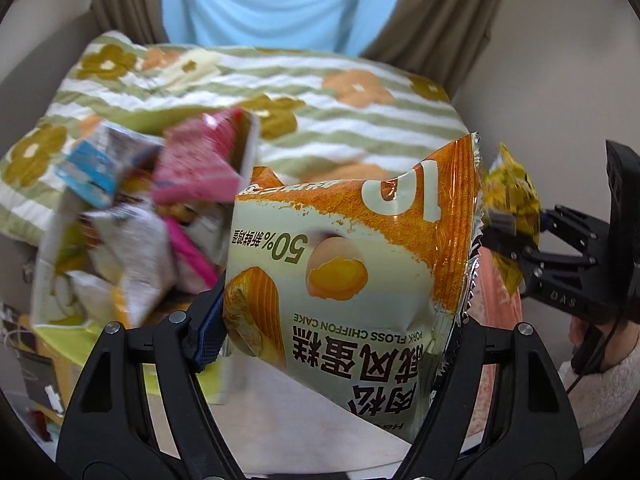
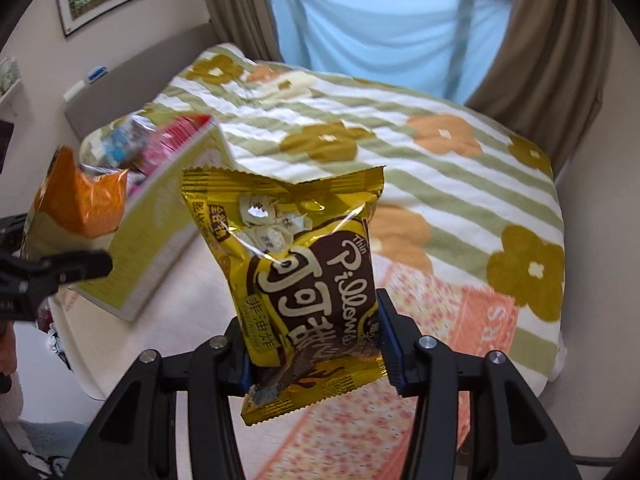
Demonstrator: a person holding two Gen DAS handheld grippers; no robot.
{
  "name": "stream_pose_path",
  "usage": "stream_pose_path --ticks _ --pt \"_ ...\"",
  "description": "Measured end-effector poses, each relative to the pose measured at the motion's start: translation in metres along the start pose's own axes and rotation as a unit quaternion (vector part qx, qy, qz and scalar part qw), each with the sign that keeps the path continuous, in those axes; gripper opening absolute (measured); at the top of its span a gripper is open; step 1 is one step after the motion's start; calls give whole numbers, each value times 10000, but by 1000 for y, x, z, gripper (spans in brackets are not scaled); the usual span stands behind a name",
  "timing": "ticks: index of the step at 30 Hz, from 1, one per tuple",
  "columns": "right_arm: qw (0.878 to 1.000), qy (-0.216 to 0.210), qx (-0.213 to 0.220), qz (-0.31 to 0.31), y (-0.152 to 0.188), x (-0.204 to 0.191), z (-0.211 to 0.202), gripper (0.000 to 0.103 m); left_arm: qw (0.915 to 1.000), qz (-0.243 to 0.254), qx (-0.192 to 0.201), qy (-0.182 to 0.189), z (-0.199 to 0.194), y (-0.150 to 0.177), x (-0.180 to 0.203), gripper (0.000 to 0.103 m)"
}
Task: Organize snacks
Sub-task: 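Carry both packets over the box and open both tools to drop them in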
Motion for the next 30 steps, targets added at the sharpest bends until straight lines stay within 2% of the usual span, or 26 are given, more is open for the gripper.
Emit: stream_pose_path --ticks 6,10,16,19,21,23,24,26,30 --pt "9988 -179 388 -257 -32 -70 -27 46 9994 -80 335 -101 -46 -14 -71 74" --pt "9981 -322 490 -171 -53 -121 -29 46 9994 -63 335 -108 -59 -18 -120 74" --pt "9980 -467 393 182 -76 -193 -11 46 9999 102 -82 -66 -55 -21 -196 74" --pt "9984 -381 295 307 -84 -219 0 46 9989 254 -373 106 -47 -21 -220 75" --pt "9982 -338 218 449 -87 -231 6 46 9979 378 -471 251 -42 -21 -230 83" --pt "9976 -264 145 622 -86 -241 11 46 9959 597 -564 374 -38 -19 -235 98" --pt "9974 -222 107 683 -86 -245 12 46 9949 712 -598 383 -39 -18 -237 101" --pt "9968 -144 48 785 -84 -251 15 46 9933 856 -663 403 -39 -14 -238 102" --pt "9960 -53 -126 883 -80 -260 19 46 9931 804 -674 528 -48 -4 -238 102"
Point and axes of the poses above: each gripper's, at about its wrist camera, not at the fingertips, and z roughly the way its jaws point, x to its right, y to its underside, the point moved 1 cm from there along z, roughly the way its jaws point, and after that the axes turned 8 degrees about y, right-handed, at the moved point
